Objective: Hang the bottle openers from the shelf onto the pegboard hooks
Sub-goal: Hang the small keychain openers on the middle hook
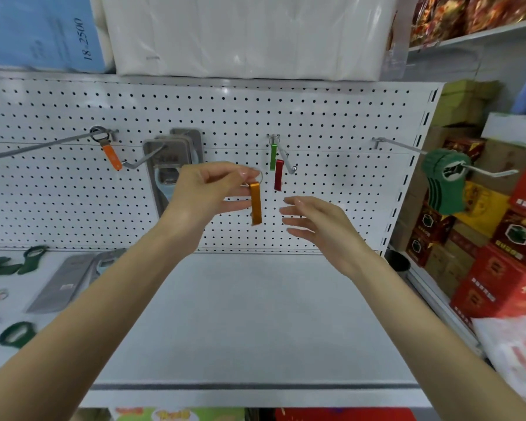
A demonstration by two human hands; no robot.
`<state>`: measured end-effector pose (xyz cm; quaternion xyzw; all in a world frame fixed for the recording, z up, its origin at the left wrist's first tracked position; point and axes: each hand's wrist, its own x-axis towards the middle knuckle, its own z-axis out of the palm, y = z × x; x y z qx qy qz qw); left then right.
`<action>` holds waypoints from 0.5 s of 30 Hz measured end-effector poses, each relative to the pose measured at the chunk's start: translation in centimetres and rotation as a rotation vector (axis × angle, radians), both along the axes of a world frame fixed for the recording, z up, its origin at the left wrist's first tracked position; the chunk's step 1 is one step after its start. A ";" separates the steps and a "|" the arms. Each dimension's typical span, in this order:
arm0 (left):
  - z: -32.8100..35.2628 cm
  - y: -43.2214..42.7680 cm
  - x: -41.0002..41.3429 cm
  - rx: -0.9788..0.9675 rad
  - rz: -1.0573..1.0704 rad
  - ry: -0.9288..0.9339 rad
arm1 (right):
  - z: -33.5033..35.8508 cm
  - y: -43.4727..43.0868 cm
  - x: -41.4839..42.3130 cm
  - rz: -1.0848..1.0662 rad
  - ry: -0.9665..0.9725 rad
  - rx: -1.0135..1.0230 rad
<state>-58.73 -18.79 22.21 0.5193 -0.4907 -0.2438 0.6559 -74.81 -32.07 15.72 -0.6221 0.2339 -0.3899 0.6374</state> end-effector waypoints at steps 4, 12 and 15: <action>0.4 -0.3 -1.4 -0.014 0.003 -0.024 | 0.5 2.9 -0.6 0.078 0.024 -0.115; 1.0 -0.7 -3.3 -0.033 0.008 -0.113 | 1.2 5.5 -0.1 -0.034 0.013 -0.229; 1.1 -1.0 -3.6 -0.061 0.067 -0.163 | 1.2 5.7 -0.1 -0.078 -0.033 -0.231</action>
